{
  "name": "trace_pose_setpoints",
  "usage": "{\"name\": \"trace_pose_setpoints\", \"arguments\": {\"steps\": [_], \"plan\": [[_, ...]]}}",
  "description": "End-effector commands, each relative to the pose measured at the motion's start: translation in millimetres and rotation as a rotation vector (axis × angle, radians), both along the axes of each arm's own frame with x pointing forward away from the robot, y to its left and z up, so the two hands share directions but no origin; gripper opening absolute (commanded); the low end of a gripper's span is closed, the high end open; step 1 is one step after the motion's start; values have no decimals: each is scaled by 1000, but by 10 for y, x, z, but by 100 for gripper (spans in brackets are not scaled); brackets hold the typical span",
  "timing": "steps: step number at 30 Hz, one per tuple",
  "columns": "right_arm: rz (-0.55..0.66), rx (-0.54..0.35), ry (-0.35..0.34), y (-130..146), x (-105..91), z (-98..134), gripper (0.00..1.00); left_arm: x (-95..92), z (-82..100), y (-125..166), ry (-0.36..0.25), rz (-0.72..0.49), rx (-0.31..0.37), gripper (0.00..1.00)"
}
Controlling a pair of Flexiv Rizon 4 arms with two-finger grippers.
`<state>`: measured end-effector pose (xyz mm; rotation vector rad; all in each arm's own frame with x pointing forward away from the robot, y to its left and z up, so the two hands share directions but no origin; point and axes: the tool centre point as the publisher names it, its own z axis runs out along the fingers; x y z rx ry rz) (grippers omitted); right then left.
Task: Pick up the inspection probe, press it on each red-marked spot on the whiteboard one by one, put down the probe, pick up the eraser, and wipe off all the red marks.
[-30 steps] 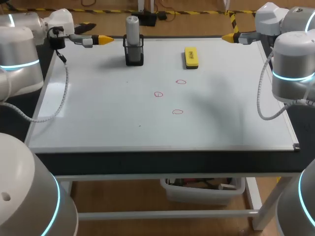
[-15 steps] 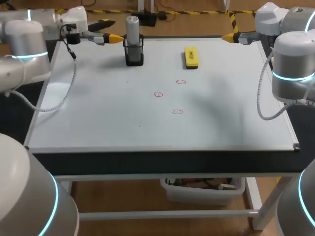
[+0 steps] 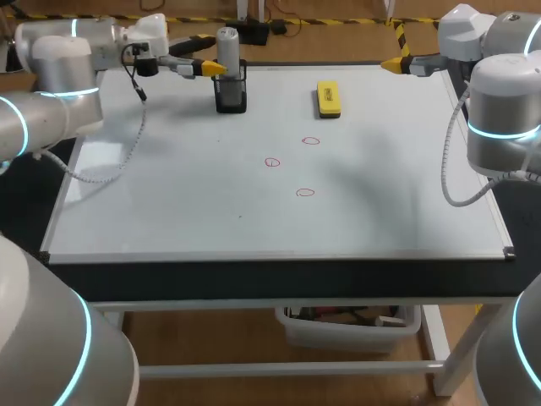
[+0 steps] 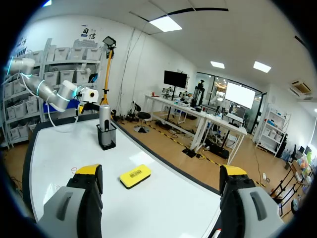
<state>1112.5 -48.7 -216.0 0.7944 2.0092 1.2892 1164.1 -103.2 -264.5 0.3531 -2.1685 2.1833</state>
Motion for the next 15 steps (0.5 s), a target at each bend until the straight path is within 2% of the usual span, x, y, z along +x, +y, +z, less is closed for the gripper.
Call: {"name": "trace_pose_setpoints", "arguments": {"steps": [1,5,11,15], "plan": [[1,-1,1,-4,5,0,100,110,-96,-110,-5,-187,-52,100],[1,-1,1,-4,5,0,100,165,-88,-197,-8,-170,-69,100],[1,-1,1,-4,5,0,100,247,-88,-317,-15,-175,-58,100],[1,-1,1,-4,5,0,100,235,-74,-413,-17,-174,-38,100]]}}
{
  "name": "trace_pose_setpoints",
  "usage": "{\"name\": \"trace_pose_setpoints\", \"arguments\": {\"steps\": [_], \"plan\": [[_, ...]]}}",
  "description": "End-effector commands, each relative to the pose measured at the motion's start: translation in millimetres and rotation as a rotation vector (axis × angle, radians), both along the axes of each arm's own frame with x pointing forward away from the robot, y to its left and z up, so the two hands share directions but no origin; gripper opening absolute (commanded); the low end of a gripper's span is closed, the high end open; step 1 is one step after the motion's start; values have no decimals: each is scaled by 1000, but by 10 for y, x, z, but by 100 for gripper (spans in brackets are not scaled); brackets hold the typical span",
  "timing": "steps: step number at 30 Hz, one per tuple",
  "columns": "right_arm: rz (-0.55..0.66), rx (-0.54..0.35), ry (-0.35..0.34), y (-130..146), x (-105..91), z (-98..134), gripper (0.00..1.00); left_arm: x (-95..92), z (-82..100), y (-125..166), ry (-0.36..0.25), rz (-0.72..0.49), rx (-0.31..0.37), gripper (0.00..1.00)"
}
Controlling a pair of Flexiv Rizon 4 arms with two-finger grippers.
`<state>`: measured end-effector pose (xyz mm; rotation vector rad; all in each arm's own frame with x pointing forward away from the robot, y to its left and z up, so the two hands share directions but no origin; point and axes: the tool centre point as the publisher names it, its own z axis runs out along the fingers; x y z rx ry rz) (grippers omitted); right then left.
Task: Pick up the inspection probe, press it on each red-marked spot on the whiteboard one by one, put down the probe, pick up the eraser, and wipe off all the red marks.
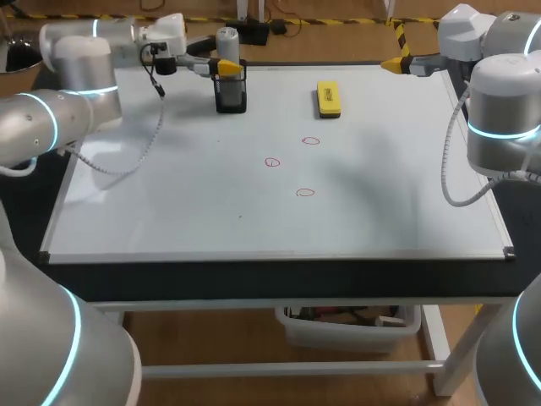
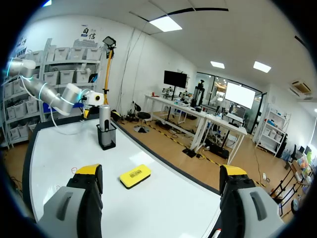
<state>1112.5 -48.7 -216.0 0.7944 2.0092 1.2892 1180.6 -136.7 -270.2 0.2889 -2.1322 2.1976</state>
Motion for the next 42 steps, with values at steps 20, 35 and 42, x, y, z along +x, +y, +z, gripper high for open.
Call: {"name": "trace_pose_setpoints", "arguments": {"steps": [20,35,42], "plan": [[1,-1,1,-4,5,0,100,174,-95,-69,27,-97,5,100],[1,-1,1,-4,5,0,100,214,-160,-48,29,-85,-21,62],[1,-1,1,-4,5,0,100,214,-154,2,10,-94,-27,0]]}}
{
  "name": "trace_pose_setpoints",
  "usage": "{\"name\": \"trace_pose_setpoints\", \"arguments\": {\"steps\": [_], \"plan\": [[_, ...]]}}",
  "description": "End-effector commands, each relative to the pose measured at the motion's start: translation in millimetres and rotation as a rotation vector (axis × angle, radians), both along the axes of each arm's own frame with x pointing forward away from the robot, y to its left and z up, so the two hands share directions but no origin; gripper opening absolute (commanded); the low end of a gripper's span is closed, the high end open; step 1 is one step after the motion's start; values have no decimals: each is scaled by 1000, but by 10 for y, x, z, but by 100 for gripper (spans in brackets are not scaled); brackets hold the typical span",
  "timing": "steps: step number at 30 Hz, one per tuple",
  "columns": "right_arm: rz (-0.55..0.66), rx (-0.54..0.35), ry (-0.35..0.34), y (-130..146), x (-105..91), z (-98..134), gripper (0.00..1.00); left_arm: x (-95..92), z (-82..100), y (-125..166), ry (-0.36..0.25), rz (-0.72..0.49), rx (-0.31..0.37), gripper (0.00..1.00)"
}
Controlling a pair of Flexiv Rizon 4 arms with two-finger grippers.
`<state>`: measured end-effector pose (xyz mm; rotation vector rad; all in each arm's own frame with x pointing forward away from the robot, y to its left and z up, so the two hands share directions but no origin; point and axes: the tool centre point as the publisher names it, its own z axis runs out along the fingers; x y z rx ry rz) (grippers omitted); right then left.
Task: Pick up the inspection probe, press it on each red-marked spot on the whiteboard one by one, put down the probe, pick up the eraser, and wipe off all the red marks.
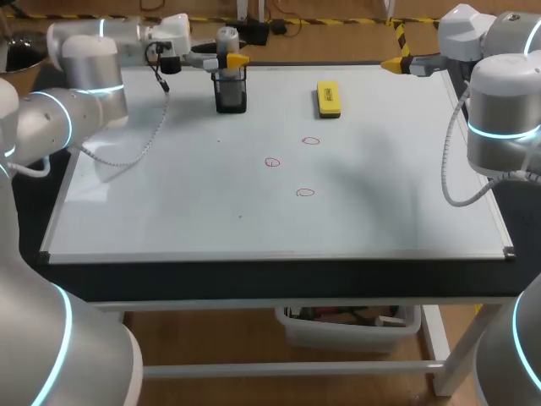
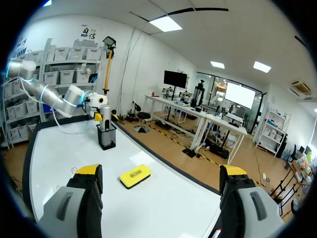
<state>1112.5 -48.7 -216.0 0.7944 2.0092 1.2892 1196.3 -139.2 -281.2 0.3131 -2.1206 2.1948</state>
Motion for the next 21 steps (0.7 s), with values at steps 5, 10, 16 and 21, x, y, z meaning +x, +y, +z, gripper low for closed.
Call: {"name": "trace_pose_setpoints", "arguments": {"steps": [5,10,16,21], "plan": [[1,-1,1,-4,5,0,100,34,30,50,-25,-97,-20,0],[1,-1,1,-4,5,0,100,25,128,53,-45,-94,-24,0],[1,-1,1,-4,5,0,100,10,278,64,-67,-65,-11,0],[1,-1,1,-4,5,0,100,-15,461,85,-97,-62,-16,0]]}}
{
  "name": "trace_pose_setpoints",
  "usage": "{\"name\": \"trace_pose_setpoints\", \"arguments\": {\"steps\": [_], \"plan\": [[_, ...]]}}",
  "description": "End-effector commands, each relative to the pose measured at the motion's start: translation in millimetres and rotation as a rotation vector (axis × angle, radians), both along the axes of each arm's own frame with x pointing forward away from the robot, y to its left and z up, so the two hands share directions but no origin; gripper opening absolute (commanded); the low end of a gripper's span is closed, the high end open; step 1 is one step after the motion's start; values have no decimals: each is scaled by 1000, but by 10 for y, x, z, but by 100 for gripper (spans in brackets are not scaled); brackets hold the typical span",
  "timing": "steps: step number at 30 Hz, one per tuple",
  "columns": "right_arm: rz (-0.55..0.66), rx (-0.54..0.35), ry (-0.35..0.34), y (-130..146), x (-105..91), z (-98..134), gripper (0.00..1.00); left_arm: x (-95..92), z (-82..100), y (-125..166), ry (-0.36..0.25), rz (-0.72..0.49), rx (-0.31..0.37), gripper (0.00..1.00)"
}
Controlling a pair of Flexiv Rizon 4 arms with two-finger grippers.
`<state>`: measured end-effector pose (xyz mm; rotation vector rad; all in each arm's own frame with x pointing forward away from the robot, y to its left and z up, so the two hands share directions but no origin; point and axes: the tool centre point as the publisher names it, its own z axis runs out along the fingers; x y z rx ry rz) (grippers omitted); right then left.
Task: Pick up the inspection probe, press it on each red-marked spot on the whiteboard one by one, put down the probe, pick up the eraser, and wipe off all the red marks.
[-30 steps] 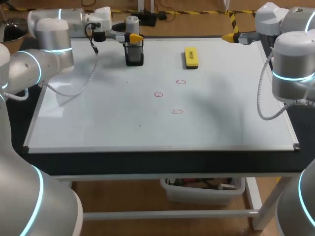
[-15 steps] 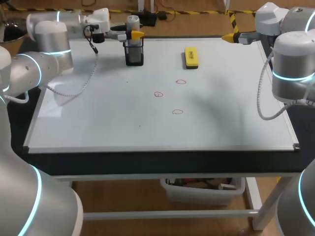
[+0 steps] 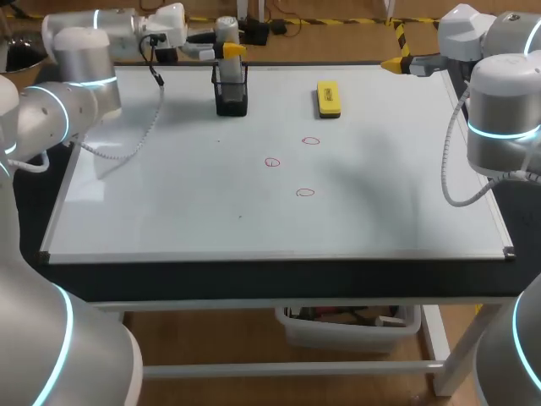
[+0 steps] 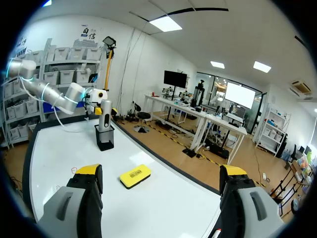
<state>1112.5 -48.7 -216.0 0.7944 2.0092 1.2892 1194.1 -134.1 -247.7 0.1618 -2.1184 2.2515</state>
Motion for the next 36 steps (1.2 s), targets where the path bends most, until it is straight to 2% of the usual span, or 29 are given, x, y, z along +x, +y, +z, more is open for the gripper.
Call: {"name": "trace_pose_setpoints", "arguments": {"steps": [1,8,10,14,22,23,30,36], "plan": [[1,-1,1,-4,5,0,100,18,142,42,-10,-9,15,0],[1,-1,1,-4,5,0,100,16,316,109,-42,3,14,0],[1,-1,1,-4,5,0,100,3,387,119,-27,16,9,0],[1,-1,1,-4,5,0,100,-23,502,166,-34,34,-36,0],[1,-1,1,-4,5,0,100,-56,783,288,-61,65,-74,0],[1,-1,1,-4,5,0,100,-74,827,312,-65,60,-89,0],[1,-1,1,-4,5,0,100,-204,1095,532,-112,133,-80,0],[1,-1,1,-4,5,0,100,-361,1161,806,-129,195,-64,0]]}}
